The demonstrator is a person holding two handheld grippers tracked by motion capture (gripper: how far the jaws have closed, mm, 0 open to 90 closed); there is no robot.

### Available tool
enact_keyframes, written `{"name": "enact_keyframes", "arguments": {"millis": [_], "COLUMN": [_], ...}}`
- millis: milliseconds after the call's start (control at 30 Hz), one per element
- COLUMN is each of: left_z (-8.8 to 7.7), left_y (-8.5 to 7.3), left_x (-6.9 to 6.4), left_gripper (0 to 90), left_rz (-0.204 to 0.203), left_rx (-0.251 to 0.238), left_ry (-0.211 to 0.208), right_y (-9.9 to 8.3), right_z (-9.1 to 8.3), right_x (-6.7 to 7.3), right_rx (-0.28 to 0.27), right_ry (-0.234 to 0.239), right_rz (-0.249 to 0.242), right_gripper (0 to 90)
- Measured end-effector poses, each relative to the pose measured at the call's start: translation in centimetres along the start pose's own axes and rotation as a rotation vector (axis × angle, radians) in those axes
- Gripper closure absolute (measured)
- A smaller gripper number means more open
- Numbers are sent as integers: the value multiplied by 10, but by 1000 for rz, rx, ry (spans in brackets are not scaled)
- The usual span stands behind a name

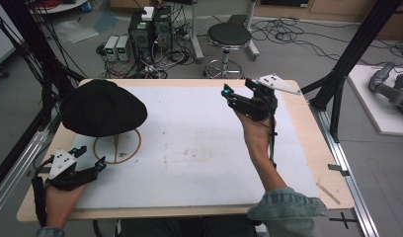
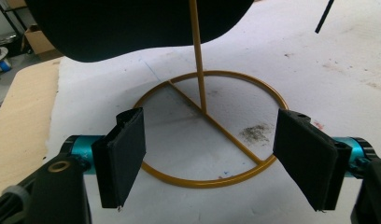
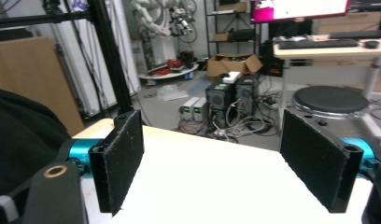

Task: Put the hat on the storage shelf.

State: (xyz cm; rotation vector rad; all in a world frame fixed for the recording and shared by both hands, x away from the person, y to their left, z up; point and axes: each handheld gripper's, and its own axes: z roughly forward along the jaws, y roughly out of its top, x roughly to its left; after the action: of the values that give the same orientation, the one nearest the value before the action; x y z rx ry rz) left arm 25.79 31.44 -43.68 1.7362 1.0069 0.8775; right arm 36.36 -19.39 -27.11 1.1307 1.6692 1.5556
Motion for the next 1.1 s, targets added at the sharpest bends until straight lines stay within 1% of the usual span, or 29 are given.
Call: {"name": "enact_keyframes", "arguments": {"millis": [100, 167, 233, 367, 500, 567, 600, 633, 700, 833, 900, 967, 1100], "left_z": [0, 1, 2, 3, 3, 4, 4, 4, 4, 4, 4, 4, 5], "left_y": [0, 0, 1, 1, 2, 2, 2, 2, 2, 2, 1, 2, 2], "left_x": [-1, -1, -2, -2, -2, -2, -2, -2, -2, -2, -2, -2, -2], "left_gripper": [256, 256, 256, 256, 256, 256, 256, 256, 256, 256, 256, 256, 256], "left_rz": [2, 5, 6, 2, 8, 5, 6, 7, 8, 2, 3, 8, 8], "left_rx": [-1, 1, 1, -1, -2, -2, -1, -1, 0, -3, -2, -2, 0], "left_ry": [-1, -2, -2, -4, -2, -4, -3, -5, -4, -5, -4, -6, -5], "right_y": [-8, -13, -20, -33, -45, -50, -53, -55, -59, -69, -73, -79, -90], "right_z": [-17, -25, -35, -50, -60, -65, -67, -68, -72, -78, -81, -84, -88], "right_x": [-14, -19, -27, -41, -52, -57, -59, -61, -64, -70, -72, -75, -81], "right_rx": [-10, -11, -5, 0, 5, 1, 3, 14, 7, 13, 18, 8, 14], "right_ry": [-39, -61, -85, -120, -144, -158, -161, -164, -174, -184, -198, -201, -212], "right_rz": [7, 8, 1, 24, 48, 52, 46, 49, 53, 53, 66, 71, 80], "right_gripper": [204, 201, 198, 192, 184, 180, 175, 166, 165, 161, 151, 150, 141]}}
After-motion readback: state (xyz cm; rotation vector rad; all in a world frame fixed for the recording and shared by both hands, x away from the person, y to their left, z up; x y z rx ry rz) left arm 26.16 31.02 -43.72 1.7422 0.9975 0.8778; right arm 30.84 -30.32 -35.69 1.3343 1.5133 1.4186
